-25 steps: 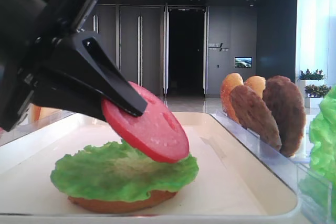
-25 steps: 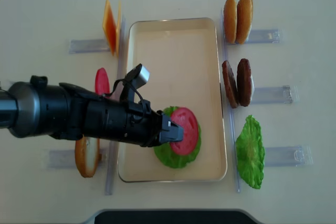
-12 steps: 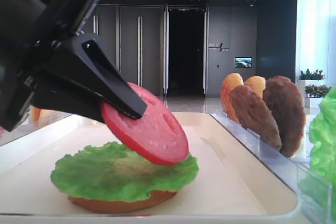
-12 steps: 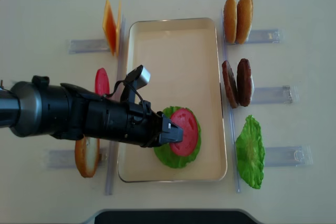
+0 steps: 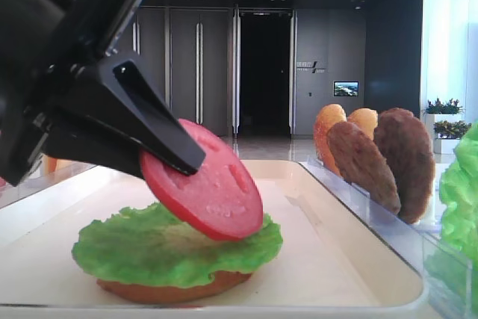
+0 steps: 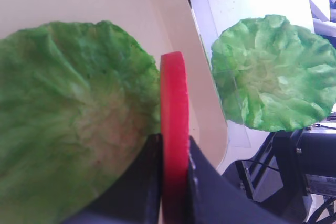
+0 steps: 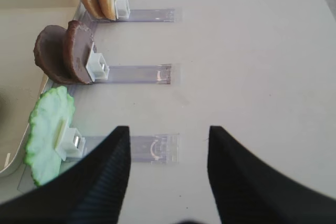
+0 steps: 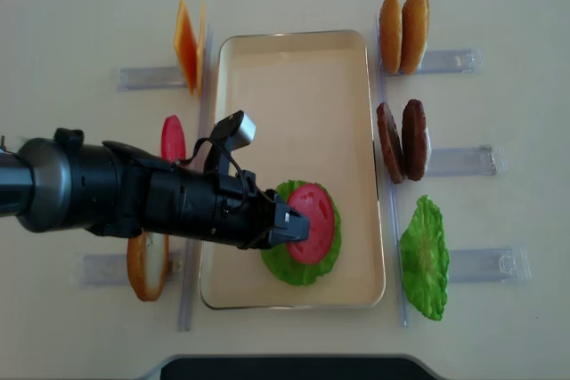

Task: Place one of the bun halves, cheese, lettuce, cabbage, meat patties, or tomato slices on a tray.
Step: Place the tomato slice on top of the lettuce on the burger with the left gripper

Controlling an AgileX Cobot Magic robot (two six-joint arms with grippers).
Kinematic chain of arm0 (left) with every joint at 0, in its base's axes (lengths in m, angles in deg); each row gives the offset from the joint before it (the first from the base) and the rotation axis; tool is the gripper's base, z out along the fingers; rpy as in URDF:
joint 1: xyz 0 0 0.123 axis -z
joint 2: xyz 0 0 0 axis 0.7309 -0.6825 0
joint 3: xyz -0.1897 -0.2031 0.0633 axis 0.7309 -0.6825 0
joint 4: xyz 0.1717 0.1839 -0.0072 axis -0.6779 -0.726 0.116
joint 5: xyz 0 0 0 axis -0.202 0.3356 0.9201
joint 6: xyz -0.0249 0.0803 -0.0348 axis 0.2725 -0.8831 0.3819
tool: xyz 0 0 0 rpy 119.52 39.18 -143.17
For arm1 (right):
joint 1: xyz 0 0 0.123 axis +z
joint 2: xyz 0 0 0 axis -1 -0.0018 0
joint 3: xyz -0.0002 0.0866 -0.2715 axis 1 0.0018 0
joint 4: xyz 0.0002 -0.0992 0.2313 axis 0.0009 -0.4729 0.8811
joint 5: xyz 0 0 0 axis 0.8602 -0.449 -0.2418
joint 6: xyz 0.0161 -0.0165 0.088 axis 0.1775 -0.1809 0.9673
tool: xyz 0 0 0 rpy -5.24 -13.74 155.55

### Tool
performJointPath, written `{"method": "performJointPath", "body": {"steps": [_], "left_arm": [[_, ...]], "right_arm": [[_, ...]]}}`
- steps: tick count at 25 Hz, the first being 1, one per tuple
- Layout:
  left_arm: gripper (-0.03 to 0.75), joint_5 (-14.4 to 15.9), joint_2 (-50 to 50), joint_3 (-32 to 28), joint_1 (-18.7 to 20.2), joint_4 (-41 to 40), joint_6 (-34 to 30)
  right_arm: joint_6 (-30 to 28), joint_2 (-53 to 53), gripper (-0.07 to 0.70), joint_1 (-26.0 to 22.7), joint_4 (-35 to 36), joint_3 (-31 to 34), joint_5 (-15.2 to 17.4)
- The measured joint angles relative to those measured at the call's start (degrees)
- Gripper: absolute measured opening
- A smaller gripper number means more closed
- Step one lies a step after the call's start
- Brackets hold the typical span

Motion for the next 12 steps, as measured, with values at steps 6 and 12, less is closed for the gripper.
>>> {"method": "performJointPath", "body": {"steps": [6,12], "left_arm": [[0.048,-0.65,0.0,0.0,0.0,0.0,-0.67],[0.048,-0.74,0.0,0.0,0.0,0.0,-1.05]], "right_arm": [[0.0,0.0,0.358,0.0,0.0,0.0,0.0],[0.0,0.0,0.357,0.0,0.0,0.0,0.0]]}}
